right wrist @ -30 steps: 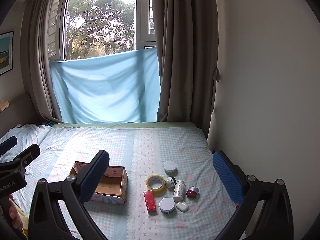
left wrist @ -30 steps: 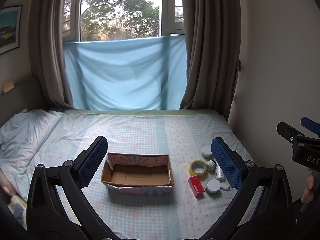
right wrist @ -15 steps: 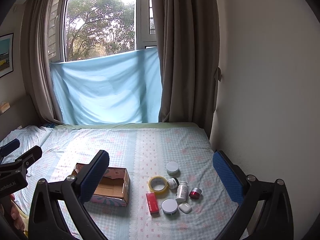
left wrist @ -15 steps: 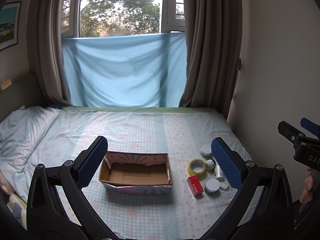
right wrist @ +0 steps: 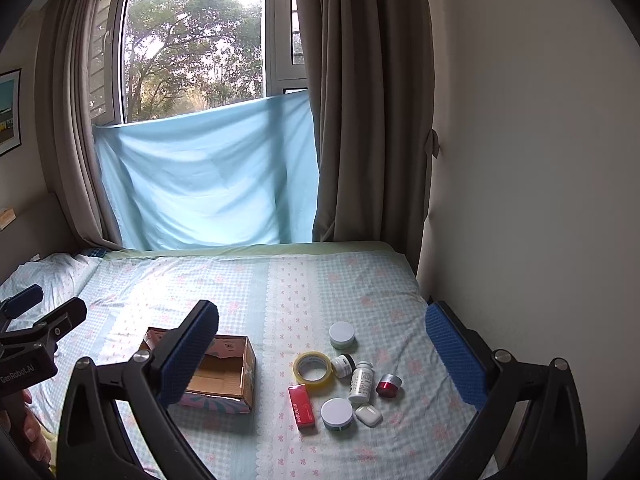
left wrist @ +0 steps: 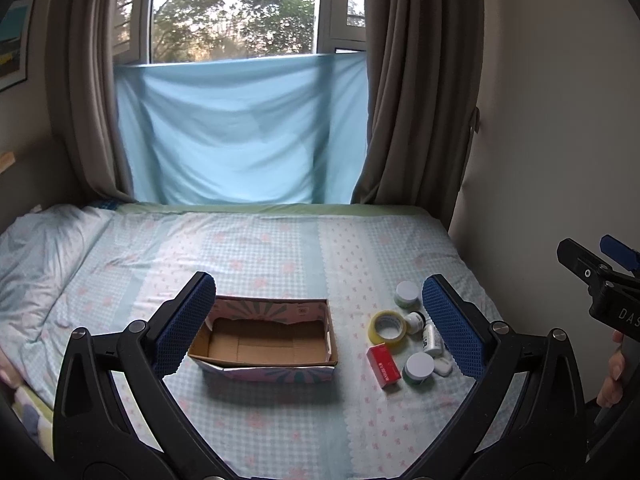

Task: Organize rigid objects
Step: 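Grasp the red MARUBI box with the left tool while the right tool grasps the silver-red jar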

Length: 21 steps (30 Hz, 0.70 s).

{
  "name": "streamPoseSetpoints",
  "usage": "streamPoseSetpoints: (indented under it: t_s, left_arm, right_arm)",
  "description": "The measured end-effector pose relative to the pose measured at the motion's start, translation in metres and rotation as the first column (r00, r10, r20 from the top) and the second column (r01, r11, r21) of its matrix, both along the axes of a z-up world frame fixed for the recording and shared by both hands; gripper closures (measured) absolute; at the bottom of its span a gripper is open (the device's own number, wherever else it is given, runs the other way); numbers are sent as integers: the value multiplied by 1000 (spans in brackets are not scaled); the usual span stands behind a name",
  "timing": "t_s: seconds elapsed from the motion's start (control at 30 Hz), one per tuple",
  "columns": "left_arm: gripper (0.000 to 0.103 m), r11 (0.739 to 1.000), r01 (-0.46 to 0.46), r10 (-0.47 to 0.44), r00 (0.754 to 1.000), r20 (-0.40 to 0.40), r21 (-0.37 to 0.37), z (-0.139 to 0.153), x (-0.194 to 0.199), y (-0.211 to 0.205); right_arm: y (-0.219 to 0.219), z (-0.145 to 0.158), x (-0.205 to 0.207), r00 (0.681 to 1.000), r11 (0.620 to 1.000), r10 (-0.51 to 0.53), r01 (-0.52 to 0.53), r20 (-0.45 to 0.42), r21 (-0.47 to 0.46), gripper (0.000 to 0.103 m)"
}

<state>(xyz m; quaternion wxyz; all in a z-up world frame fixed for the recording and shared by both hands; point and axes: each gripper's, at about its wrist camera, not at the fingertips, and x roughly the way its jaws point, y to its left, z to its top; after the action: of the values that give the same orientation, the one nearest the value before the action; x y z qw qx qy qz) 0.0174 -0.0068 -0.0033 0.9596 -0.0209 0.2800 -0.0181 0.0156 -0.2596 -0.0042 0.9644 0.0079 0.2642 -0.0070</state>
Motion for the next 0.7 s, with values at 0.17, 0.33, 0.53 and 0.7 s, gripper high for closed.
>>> streamPoseSetpoints:
  t_s: [0.17, 0.33, 0.53, 0.7]
  left_arm:
    - [0, 999, 29, -30, 998, -54, -16, -4, 20, -13]
    - [0, 998, 51, -57, 987, -152, -43, -29, 56, -38]
    - [0, 993, 91, -112, 939, -325, -80, -89, 103, -85]
    - [0, 989, 84, -132, 873, -470, -122, -158, 145, -124]
  right_arm:
    - [-11, -1, 11, 1000, 1000, -14, 14, -24, -8, 0]
    - [-34, -17, 31, 998, 999, -37, 36, -55, -25, 0]
    - [-80, -58, 66, 987, 996, -86, 87, -136, 4, 0]
    - [-122, -111, 103, 963, 987, -145, 156, -227, 30, 0]
